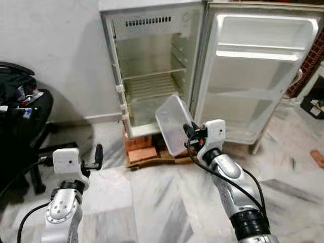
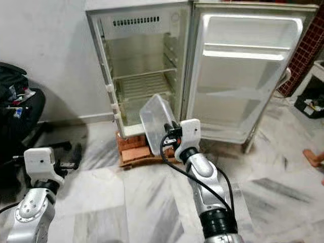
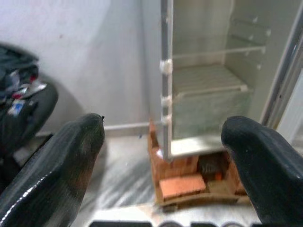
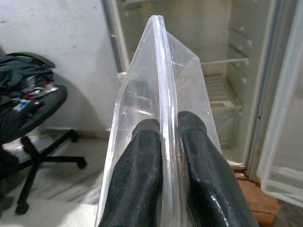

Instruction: Restocking fridge

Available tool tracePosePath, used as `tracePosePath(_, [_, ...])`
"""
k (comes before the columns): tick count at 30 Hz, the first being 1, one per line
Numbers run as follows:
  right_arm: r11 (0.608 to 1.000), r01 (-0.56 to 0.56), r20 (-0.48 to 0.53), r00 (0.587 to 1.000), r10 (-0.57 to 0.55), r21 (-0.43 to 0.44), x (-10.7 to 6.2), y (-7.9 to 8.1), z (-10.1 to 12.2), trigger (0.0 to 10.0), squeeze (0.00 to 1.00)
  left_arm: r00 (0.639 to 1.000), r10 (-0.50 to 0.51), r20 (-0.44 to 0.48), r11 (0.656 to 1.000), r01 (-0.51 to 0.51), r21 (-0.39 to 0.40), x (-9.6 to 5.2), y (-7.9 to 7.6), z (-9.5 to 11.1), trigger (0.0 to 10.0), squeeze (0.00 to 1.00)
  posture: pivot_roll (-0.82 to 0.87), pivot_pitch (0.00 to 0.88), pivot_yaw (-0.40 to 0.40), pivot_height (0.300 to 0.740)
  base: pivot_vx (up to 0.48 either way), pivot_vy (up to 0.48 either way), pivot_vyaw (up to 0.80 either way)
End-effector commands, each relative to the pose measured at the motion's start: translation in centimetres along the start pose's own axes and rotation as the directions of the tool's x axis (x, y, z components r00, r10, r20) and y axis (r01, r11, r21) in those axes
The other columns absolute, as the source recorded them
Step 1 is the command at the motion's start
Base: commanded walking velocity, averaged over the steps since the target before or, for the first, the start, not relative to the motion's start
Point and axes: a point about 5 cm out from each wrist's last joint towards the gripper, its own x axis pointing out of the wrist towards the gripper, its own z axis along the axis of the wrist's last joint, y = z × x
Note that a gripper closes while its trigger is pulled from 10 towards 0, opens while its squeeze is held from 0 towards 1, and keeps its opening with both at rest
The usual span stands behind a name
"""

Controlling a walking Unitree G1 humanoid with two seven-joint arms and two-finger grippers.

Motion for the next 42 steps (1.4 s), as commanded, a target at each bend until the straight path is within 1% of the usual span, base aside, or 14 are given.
tracePosePath(1, [0.999, 0.039, -0.005, 0.999, -0.039, -0.006, -0.2, -1.0, 0.1, 10.0, 0.0, 1.0, -0.018, 0.008, 1.0, 0.018, -0.007, 0.0, -0.4, 0.2, 10.0, 0.0, 0.02, 0.0, 0.01, 0.74, 0.289, 0.382, 0.0])
tracePosePath(3, [0.999, 0.049, -0.005, 0.999, -0.049, -0.009, -0.3, -1.1, 0.1, 10.0, 0.0, 1.0, -0.018, 0.01, 1.0, 0.018, -0.007, 0.0, -0.4, 0.2, 10.0, 0.0, 0.02, 0.0, 0.01, 0.74, 0.289, 0.382, 0.0])
tracePosePath(5, [0.994, 0.088, -0.014, 0.996, -0.089, -0.071, -0.1, -1.4, 0.0, 10.0, 0.0, 1.0, -0.019, 0.011, 1.0, 0.019, -0.006, 0.0, -0.5, 0.2, 10.0, 0.0, 0.02, 0.0, 0.009, 0.74, 0.292, 0.382, 0.0])
tracePosePath(7, [0.996, 0.053, -0.007, 0.999, -0.054, -0.078, 0.0, -1.1, 0.0, 10.0, 0.0, 1.0, -0.02, 0.01, 1.0, 0.02, -0.001, 0.0, -0.5, 0.2, 10.0, 0.0, 0.02, 0.0, 0.009, 0.74, 0.292, 0.379, 0.0])
tracePosePath(9, [0.994, 0.034, -0.002, 0.999, -0.034, -0.105, 0.1, -0.7, 0.0, 10.0, 0.0, 1.0, -0.021, 0.01, 1.0, 0.021, 0.001, 0.0, -0.5, 0.2, 10.0, 0.0, 0.02, 0.0, 0.009, 0.74, 0.289, 0.382, 0.0])
tracePosePath(10, [0.992, 0.03, -0.003, 1.0, -0.031, -0.126, 0.1, -0.6, 0.0, 10.0, 0.0, 1.0, -0.021, 0.009, 1.0, 0.021, 0.001, 0.0, -0.4, 0.2, 10.0, 0.0, 0.02, 0.0, 0.009, 0.74, 0.292, 0.382, 0.0])
tracePosePath(12, [0.978, 0.007, 0.015, 1.0, -0.004, -0.207, 0.1, -0.2, 0.1, 10.0, 0.0, 1.0, -0.021, 0.008, 1.0, 0.021, 0.002, 0.0, -0.4, 0.2, 10.0, 0.0, 0.02, 0.0, 0.009, 0.74, 0.292, 0.381, 0.0])
tracePosePath(13, [0.975, 0.004, 0.02, 1.0, 0.001, -0.224, 0.1, 0.0, 0.1, 10.0, 0.0, 1.0, -0.021, 0.007, 1.0, 0.021, 0.002, 0.0, -0.4, 0.1, 10.0, 0.0, 0.02, 0.0, 0.009, 0.74, 0.296, 0.379, 0.0])
tracePosePath(15, [0.982, 0.015, -0.003, 1.0, -0.016, -0.187, 0.2, -0.1, -0.1, 10.0, 0.0, 1.0, -0.024, 0.008, 1.0, 0.024, 0.005, 0.1, -0.5, 0.2, 10.0, 0.0, 0.02, 0.0, 0.006, 0.74, 0.334, 0.345, 0.0])
tracePosePath(17, [0.987, -0.002, -0.009, 1.0, 0.001, -0.162, 0.1, 0.0, -0.1, 10.0, 0.0, 1.0, -0.025, 0.008, 1.0, 0.025, 0.006, 0.1, -0.6, 0.1, 10.0, 0.0, 0.02, 0.0, 0.005, 0.74, 0.356, 0.323, 0.0])
tracePosePath(21, [0.987, 0.006, 0.01, 1.0, -0.004, -0.16, 0.1, -0.4, 0.2, 10.0, 0.0, 1.0, -0.027, 0.006, 1.0, 0.027, 0.008, 0.2, -0.6, 0.1, 10.0, 0.0, 0.02, 0.0, 0.005, 0.74, 0.397, 0.267, 0.0])
tracePosePath(25, [0.987, 0.009, 0.016, 1.0, -0.007, -0.159, 0.2, -0.6, 0.2, 10.0, 0.0, 1.0, -0.028, 0.005, 1.0, 0.028, 0.013, 0.3, -0.6, 0.0, 10.0, 0.0, 0.02, 0.0, 0.005, 0.74, 0.422, 0.0, 0.0])
tracePosePath(30, [0.985, -0.024, 0.04, 0.999, 0.031, -0.172, 0.2, -0.1, 0.6, 10.0, 0.0, 1.0, -0.028, 0.003, 0.999, 0.028, 0.021, 0.4, -0.7, 0.0, 10.0, 0.0, 0.02, 0.0, 0.005, 0.74, 0.433, 0.0, 0.0])
tracePosePath(42, [0.988, -0.019, 0.043, 0.999, 0.026, -0.154, 0.2, -0.1, 0.5, 10.0, 0.0, 0.999, -0.033, -0.016, 0.999, 0.034, 0.041, 0.5, -0.7, -0.2, 10.0, 0.0, 0.02, 0.0, 0.007, 0.74, 0.473, 0.0, 0.0])
